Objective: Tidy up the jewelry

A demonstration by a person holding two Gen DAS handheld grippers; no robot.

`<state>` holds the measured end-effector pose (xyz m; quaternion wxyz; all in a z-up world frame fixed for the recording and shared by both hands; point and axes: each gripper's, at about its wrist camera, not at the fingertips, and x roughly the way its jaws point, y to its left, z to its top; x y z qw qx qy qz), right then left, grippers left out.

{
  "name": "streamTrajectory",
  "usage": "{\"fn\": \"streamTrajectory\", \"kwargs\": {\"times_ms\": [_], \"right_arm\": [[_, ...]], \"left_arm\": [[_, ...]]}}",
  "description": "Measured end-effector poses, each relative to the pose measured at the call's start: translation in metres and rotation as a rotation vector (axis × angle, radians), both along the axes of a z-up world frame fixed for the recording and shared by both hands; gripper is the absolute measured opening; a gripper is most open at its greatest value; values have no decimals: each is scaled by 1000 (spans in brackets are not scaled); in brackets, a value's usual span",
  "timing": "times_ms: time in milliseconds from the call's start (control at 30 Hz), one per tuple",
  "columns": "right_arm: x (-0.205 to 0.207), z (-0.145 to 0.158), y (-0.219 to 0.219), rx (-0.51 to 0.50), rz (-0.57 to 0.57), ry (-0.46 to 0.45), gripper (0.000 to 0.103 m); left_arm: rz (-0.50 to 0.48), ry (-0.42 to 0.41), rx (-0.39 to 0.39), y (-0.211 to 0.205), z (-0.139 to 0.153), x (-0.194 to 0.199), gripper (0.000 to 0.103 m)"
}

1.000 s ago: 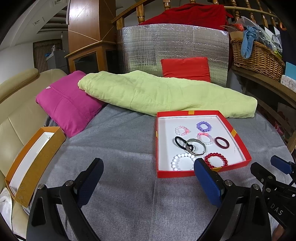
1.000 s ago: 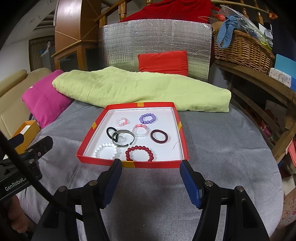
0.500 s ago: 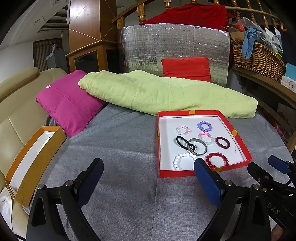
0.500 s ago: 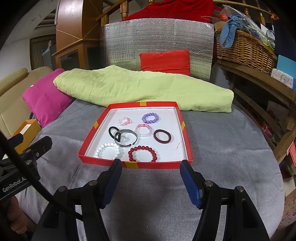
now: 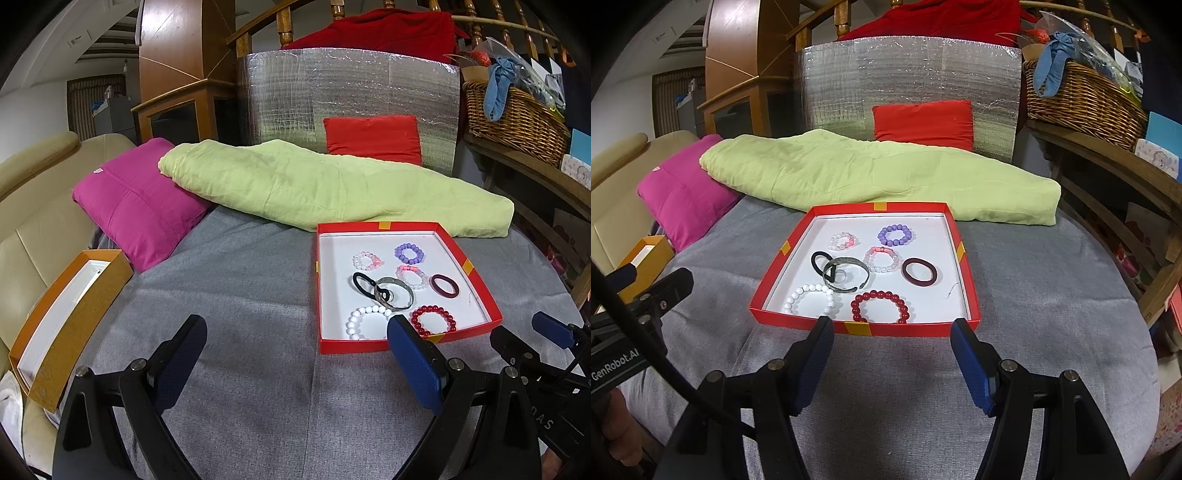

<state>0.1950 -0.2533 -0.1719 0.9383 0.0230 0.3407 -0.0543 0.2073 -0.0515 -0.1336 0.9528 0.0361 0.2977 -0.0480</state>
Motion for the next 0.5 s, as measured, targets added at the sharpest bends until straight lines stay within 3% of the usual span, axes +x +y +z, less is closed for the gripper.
{"fn": "streamTrajectory", "kwargs": {"times_ms": [500], "right_arm": [[2,1,3,-3,9,1,69]], "left_arm": [[2,7,-5,1,0,2,98]]}}
